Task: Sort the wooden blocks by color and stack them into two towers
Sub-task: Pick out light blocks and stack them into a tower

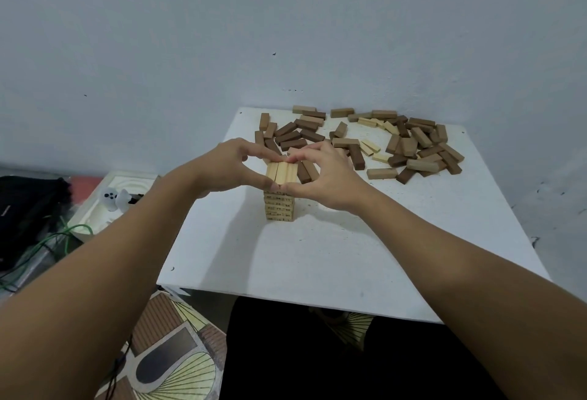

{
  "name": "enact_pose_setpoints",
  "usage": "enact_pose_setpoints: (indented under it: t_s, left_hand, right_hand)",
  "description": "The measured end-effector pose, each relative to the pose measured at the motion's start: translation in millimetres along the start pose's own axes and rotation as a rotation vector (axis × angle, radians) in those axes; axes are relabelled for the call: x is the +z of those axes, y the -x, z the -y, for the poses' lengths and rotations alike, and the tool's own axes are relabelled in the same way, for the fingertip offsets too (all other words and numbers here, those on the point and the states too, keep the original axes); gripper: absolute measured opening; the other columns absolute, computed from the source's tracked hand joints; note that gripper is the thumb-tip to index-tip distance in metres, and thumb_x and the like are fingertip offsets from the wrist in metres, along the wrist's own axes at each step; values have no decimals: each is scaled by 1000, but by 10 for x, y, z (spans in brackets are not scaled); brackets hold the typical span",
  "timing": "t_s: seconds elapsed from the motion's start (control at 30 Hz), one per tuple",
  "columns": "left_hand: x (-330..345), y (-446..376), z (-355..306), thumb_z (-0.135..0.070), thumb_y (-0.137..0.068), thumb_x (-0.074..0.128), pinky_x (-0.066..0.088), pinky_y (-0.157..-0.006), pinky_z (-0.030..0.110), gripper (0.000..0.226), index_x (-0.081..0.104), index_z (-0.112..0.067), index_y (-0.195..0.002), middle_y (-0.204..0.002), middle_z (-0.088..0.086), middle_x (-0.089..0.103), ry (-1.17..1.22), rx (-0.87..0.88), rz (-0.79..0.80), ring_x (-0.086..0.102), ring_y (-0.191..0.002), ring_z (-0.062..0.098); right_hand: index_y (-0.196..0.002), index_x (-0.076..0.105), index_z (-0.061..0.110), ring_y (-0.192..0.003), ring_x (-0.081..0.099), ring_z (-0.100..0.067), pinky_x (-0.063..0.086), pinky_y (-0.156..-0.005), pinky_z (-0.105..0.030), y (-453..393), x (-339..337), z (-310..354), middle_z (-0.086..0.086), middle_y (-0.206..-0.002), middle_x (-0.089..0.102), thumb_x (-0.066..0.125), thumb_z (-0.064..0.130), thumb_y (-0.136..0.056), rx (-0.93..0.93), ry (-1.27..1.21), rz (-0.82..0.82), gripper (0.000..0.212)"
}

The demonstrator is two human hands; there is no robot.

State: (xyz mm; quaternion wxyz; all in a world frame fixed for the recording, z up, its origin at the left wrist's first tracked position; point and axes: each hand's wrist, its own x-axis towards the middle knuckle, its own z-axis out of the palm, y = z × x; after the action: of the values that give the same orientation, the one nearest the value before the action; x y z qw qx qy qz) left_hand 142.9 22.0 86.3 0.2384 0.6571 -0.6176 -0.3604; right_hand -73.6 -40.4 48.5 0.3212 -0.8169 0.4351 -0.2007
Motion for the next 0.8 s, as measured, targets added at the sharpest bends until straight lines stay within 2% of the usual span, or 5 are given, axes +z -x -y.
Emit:
enact_pose_setpoints:
  t_s: [0.17, 0.27, 0.37, 0.6, 0.8]
  left_hand:
    - [16, -25, 1, -23, -77, 91, 33, -93, 22, 48, 74, -43, -117, -118, -35, 56, 34, 9, 36, 45, -110, -7]
    - [1, -30, 29, -26, -75, 92, 36, -91, 22, 49, 73, -49, -113, -128, -27, 58, 41, -1, 34, 45, -116, 1]
    - [-21, -36, 87, -32, -71, 94, 39, -97, 32, 54, 73, -52, -117, -138, -16, 57, 55, -39, 36, 43, -128, 14]
    - [-89, 8, 179, -30, -67, 96, 43, -105, 37, 72, 66, -54, -128, -134, -13, 56, 125, -60, 12, 45, -130, 18]
    - [-122, 8, 247, -30, -67, 96, 42, -107, 40, 67, 70, -50, -125, -134, -11, 57, 137, -80, 18, 45, -131, 21]
  right_hand:
    - [-123, 64, 49, -141, 25, -18, 21, -120, -49, 18, -30, 2, 11, -143, 40, 83, 59, -75, 16, -11, 14, 53]
    - [-122, 64, 50, -141, 25, -18, 22, -119, -51, 17, -26, -3, 12, -142, 41, 83, 62, -74, 18, -16, 22, 53]
    - [-122, 63, 51, -140, 25, -18, 22, -119, -51, 14, -14, -17, 13, -140, 41, 82, 64, -73, 16, -14, 30, 55]
    - [-134, 53, 56, -141, 25, -17, 28, -118, -55, 49, 1, -85, 15, -142, 39, 80, 72, -64, 17, -39, 48, 77]
    - [-137, 55, 52, -141, 25, -15, 29, -118, -52, 84, -41, -98, 14, -139, 38, 84, 63, -72, 29, -75, 59, 73]
